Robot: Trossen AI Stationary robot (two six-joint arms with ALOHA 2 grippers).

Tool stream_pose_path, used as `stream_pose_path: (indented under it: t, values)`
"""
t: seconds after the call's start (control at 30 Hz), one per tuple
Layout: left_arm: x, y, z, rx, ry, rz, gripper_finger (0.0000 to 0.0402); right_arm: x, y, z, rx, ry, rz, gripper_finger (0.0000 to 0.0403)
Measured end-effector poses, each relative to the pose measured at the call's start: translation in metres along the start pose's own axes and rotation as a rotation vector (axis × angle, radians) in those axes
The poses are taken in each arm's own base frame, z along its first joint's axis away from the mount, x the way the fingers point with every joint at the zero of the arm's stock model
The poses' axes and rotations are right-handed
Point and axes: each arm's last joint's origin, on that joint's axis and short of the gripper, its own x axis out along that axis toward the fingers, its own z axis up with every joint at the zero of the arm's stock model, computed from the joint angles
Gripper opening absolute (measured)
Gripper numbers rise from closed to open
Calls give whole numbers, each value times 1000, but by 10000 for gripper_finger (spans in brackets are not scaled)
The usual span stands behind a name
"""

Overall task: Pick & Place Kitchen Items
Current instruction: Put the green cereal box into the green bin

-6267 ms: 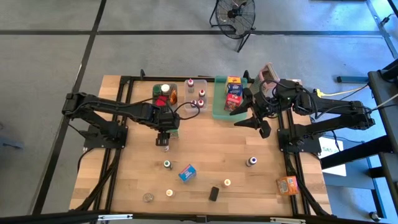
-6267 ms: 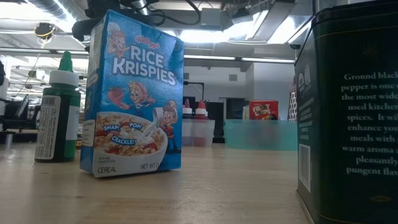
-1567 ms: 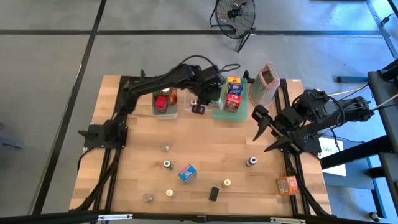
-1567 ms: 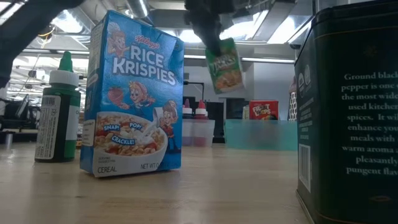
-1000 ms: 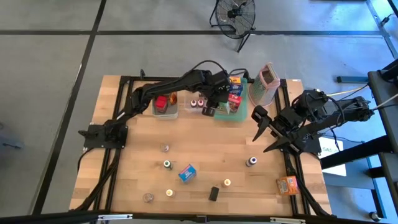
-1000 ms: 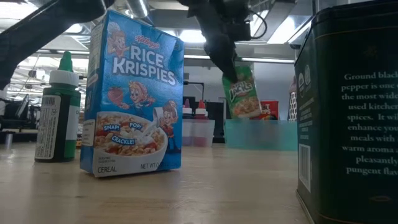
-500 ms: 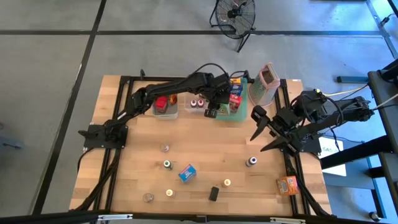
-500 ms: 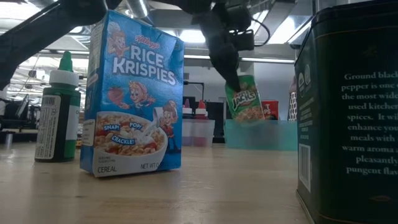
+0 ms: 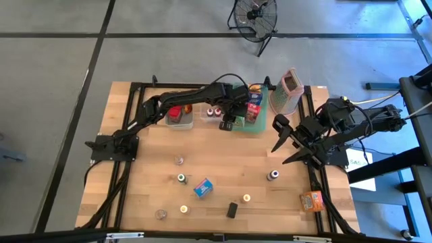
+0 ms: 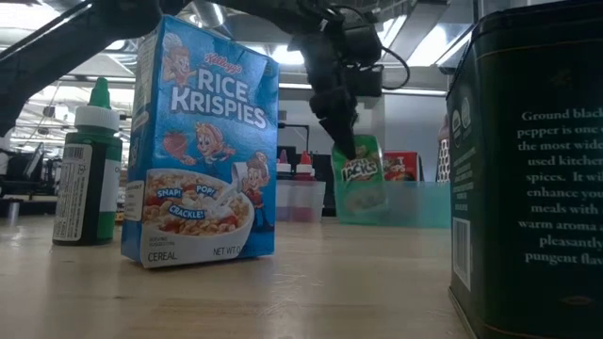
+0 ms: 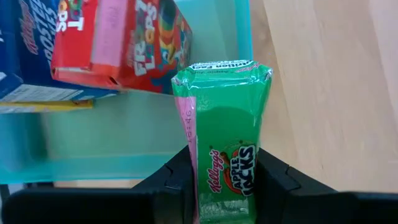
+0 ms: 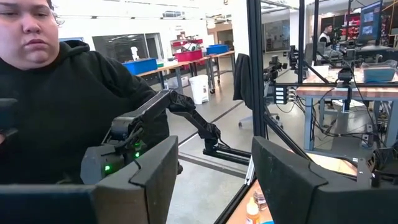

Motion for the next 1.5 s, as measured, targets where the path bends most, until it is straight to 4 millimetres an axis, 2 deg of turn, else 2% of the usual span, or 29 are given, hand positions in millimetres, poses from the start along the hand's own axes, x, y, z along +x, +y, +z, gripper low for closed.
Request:
stream_pose_path:
  t: [0.67,1.5]
  values:
    - [2,-8,5,31,-15,-7,113,0,0,0,0,0,0,208]
    - [2,-8,5,34,-27,-23,176,0,-1,-3,14,30,-5,208]
